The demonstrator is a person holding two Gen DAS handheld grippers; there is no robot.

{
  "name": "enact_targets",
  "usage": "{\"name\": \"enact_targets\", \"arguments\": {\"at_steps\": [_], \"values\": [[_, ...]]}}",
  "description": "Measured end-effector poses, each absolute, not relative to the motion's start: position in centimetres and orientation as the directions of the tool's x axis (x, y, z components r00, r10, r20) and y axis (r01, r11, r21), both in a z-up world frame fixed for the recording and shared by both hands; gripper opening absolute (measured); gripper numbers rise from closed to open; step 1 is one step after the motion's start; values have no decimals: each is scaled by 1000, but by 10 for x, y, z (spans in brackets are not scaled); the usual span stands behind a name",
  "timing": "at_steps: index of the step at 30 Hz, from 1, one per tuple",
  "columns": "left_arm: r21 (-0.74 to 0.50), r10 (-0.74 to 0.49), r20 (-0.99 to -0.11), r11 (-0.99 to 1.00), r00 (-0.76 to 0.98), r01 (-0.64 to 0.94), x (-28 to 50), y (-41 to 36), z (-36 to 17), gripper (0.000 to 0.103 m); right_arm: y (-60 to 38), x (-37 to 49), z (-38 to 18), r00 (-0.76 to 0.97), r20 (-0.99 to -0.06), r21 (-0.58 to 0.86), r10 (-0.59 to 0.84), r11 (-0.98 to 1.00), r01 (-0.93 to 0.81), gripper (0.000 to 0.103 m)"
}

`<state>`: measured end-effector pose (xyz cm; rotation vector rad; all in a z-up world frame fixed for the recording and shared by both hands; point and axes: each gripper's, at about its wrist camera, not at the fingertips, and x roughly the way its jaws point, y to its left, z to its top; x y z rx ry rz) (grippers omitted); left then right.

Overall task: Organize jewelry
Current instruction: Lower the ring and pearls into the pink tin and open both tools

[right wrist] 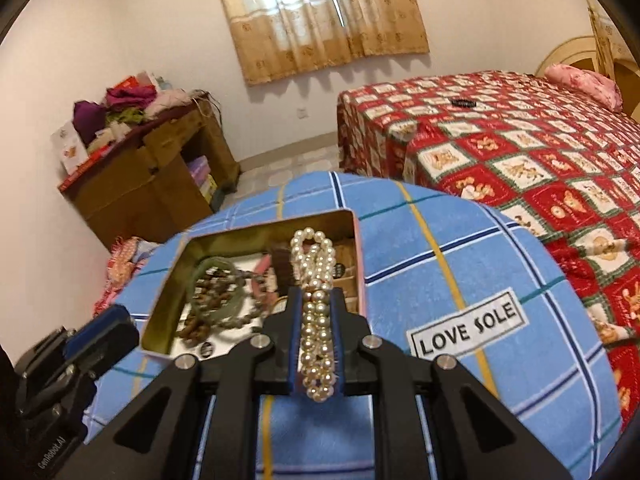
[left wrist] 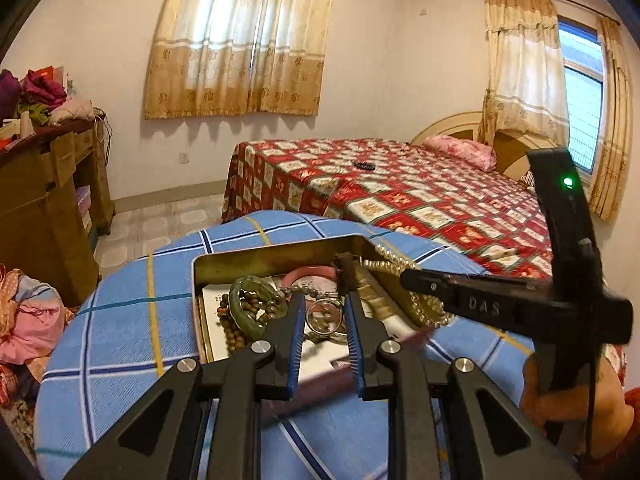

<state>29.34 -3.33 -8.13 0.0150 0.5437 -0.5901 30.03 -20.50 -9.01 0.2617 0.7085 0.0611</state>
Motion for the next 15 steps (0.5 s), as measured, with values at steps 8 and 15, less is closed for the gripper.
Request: {"name": "enact_targets", "arguments": {"at_steps": [8,15], "values": [[-130,-485,-566,851,666,509,319,-41,-104,20,-190,309,-106,753,-651,179,95,983,30,16],[-154,-470,-589,864,658,479,326,-37,-106,23,-193,308,-107,767,-631,197,115,980,16,18]]}}
